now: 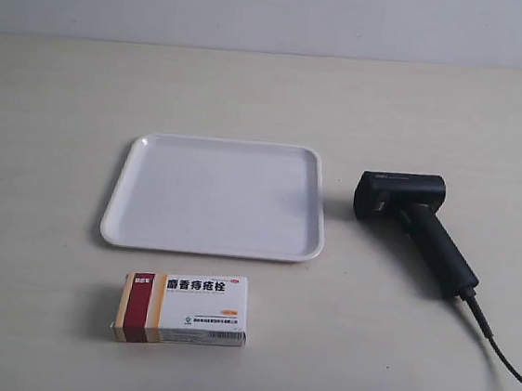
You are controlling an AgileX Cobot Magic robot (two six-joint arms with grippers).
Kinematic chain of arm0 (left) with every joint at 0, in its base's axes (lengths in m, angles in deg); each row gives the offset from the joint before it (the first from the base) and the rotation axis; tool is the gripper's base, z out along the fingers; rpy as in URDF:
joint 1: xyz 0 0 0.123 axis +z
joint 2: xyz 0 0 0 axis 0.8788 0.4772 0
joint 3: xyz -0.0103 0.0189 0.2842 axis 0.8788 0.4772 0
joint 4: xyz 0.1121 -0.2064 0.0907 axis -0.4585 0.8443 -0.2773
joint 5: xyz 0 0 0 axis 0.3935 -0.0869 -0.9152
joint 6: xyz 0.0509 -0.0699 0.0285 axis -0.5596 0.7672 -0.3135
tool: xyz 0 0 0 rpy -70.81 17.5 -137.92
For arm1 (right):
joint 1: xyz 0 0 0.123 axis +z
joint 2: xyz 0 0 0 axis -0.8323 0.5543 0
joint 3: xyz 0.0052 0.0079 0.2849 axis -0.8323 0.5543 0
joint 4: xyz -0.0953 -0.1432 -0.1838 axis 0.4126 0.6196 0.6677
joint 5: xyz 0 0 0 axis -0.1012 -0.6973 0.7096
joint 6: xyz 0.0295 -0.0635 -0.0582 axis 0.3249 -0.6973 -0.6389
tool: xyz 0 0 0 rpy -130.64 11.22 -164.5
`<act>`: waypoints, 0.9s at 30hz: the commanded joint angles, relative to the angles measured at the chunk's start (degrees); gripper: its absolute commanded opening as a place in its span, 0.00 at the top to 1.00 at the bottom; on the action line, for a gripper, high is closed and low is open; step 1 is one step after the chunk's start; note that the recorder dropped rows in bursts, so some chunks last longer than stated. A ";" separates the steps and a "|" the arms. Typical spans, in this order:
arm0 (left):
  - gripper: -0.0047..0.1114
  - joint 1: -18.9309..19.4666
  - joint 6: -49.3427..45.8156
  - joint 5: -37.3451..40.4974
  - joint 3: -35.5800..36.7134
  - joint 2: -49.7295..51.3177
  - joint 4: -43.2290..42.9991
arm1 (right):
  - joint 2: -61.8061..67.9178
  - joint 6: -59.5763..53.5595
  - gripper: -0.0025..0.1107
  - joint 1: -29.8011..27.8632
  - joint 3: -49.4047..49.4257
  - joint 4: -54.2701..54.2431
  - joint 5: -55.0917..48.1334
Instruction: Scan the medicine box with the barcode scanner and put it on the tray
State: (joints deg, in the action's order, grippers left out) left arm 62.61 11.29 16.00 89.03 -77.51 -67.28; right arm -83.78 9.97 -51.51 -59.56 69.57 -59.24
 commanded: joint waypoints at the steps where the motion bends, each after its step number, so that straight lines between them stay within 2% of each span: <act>1: 0.94 0.14 2.04 -11.95 -0.04 -0.38 6.43 | -0.34 -0.30 0.97 -0.32 0.23 0.25 0.37; 6: 0.96 0.14 0.05 -23.21 -0.43 2.13 4.12 | -0.34 -0.30 0.97 -0.32 0.23 0.25 0.37; 9: 0.96 0.14 0.05 -23.22 -2.08 10.69 3.78 | -0.34 -1.90 0.97 -0.32 0.23 2.84 2.65; 11: 0.96 0.14 0.05 -20.61 -3.28 19.05 0.64 | -0.34 -4.14 0.97 -0.32 0.23 6.65 7.47; 15: 0.96 -1.09 0.18 -16.08 -6.38 36.61 -4.18 | -0.34 -4.68 0.97 -0.32 0.23 6.19 12.49; 18: 0.96 -6.44 3.17 -15.81 -9.22 51.01 -11.33 | -0.34 -4.68 0.97 -0.32 0.23 6.20 12.45; 23: 0.96 -23.50 11.35 -17.26 -15.47 70.27 -29.89 | -0.34 -2.45 0.97 -0.32 0.23 2.84 12.74; 25: 0.96 -29.98 11.89 -17.54 -17.94 75.88 -34.94 | -0.34 2.72 0.97 -0.32 0.23 -1.78 12.74; 27: 0.96 -34.86 11.89 -19.09 -19.77 79.80 -38.33 | -0.34 5.70 0.97 -0.32 0.23 -4.78 12.85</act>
State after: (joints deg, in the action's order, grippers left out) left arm 34.63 21.82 -0.49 72.04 -3.45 -98.69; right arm -83.78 10.90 -51.51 -59.49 69.36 -47.30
